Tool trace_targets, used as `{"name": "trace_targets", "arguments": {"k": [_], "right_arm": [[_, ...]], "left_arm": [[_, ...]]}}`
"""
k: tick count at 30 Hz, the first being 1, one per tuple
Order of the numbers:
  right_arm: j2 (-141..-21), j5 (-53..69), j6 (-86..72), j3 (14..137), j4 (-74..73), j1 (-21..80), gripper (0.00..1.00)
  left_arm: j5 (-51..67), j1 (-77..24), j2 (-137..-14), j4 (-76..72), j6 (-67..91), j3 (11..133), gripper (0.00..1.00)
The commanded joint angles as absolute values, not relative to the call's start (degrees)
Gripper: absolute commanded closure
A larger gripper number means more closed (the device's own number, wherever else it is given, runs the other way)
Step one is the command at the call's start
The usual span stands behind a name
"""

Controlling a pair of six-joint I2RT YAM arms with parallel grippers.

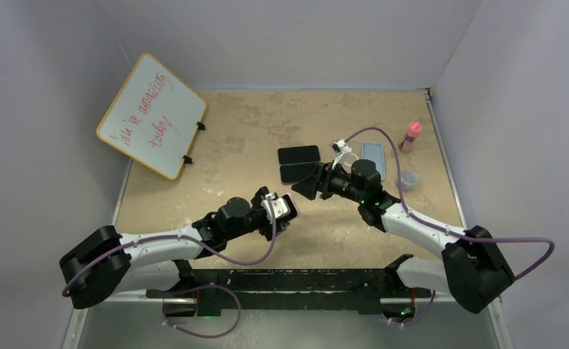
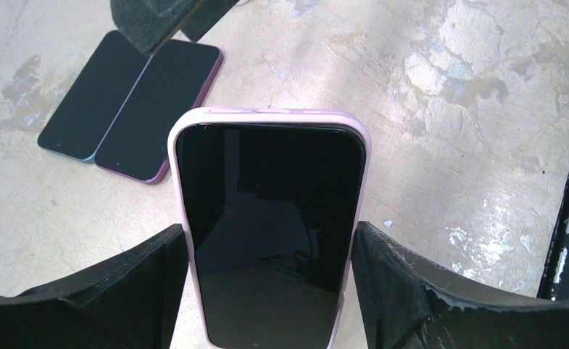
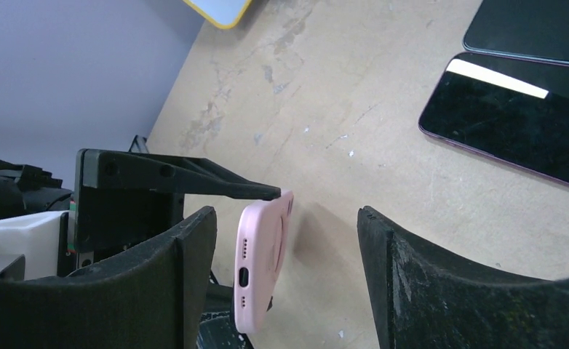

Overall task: Take the phone out of the phone case
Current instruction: Remove the phone case from the phone.

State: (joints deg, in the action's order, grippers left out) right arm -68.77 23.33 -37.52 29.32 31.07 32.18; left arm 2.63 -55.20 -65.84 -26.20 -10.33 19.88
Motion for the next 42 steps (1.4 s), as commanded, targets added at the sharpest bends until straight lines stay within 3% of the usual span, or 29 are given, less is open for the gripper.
{"name": "trace_targets", "arguments": {"k": [1, 6, 21, 35, 42], "right_arm": [[-70.28, 27.05, -37.51, 32.94, 30.93, 32.17, 0.29], [-73.82, 31.12, -38.11, 35.07, 30.89, 32.32, 0.36], [-76.86, 29.89, -35.45, 38.02, 26.91, 35.95, 0.41], [-76.57, 34.77, -48.79, 34.13, 41.51, 36.05, 0.82], [-76.53, 32.25, -49.38, 33.61, 40.11, 36.86, 0.94]], "left_arm": [[2.56, -55.56, -64.28, -37.30, -12.04, 19.55, 1.00], [2.80, -55.62, -64.29, -39.00, -11.91, 18.74, 1.00], [3.50, -55.63, -66.61, -40.74, -10.89, 19.23, 1.00], [3.24, -55.72, -67.11, -43.89, -10.43, 17.87, 1.00], [2.32, -56.37, -65.34, -47.84, -11.68, 16.41, 1.00]]}}
